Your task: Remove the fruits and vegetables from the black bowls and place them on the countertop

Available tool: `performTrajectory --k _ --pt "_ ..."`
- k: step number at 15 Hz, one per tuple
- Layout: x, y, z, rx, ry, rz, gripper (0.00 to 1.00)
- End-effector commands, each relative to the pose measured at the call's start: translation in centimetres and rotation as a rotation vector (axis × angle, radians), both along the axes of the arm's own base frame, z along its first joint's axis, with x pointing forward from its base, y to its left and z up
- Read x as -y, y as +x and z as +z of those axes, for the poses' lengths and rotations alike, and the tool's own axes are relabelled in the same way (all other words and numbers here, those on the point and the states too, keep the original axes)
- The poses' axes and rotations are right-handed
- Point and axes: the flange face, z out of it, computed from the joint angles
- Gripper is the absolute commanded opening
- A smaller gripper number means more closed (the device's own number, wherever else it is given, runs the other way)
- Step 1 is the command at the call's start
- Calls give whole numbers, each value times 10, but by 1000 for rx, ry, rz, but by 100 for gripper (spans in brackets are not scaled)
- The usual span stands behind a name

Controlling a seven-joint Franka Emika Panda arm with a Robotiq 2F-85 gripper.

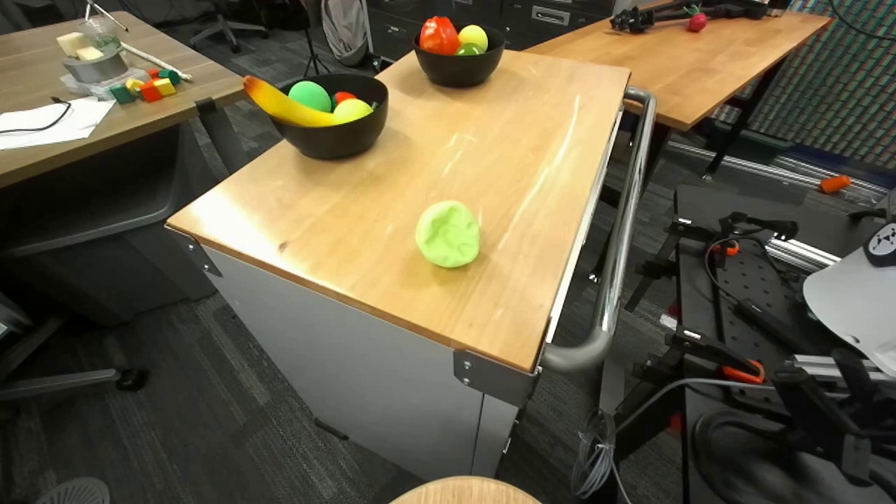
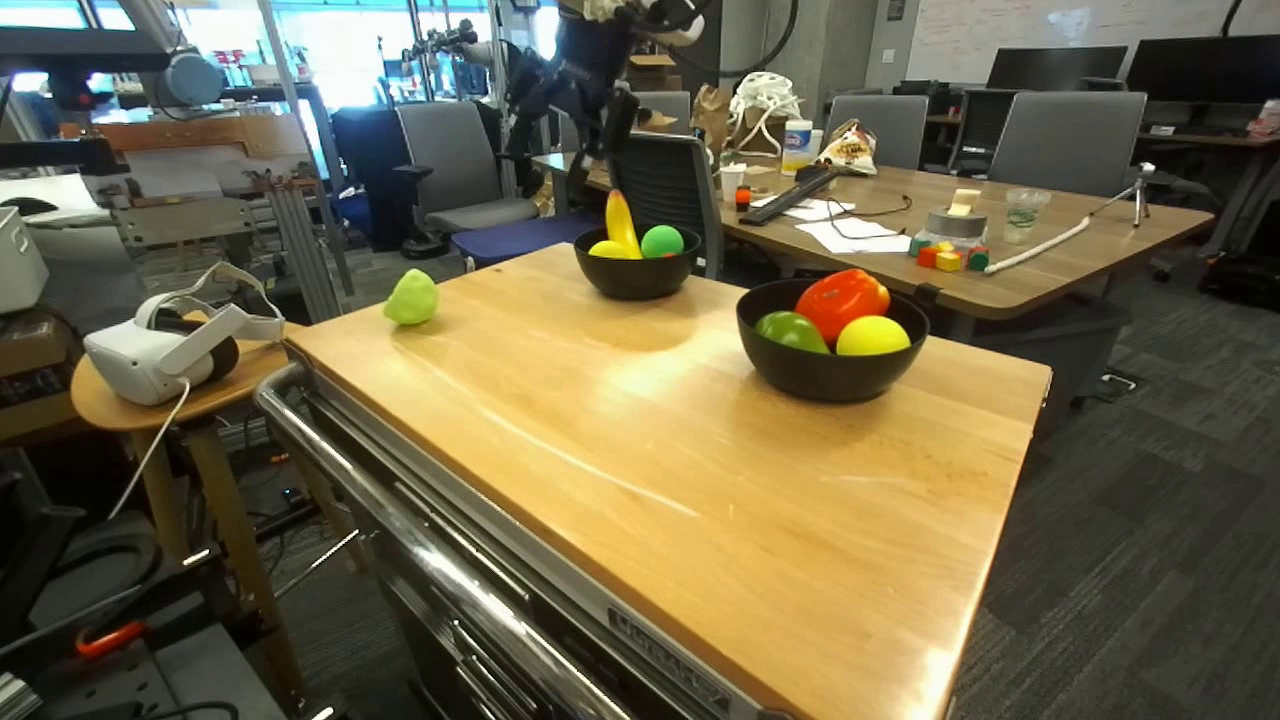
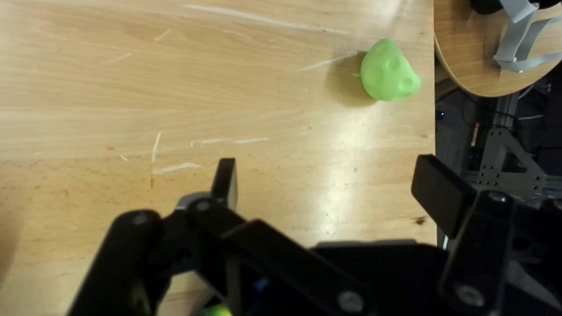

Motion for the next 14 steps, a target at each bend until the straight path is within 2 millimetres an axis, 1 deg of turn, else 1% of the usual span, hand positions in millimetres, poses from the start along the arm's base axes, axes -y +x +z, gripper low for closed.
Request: performTrajectory --k 1,3,4,5,6,11,13,14 --pt "2 -2 -3 -11 4 -3 100" --pt "1 -5 1 -8 4 -3 100" --pt "2 6 11 129 -57 -20 100" --pt "-3 10 12 131 -105 51 100" --pt "-10 13 10 136 -150 88 100" --pt "-60 35 -10 211 -344 266 100" --pt "-83 43 -9 252 -416 343 100" --pt "-89 51 -7 317 -434 353 100"
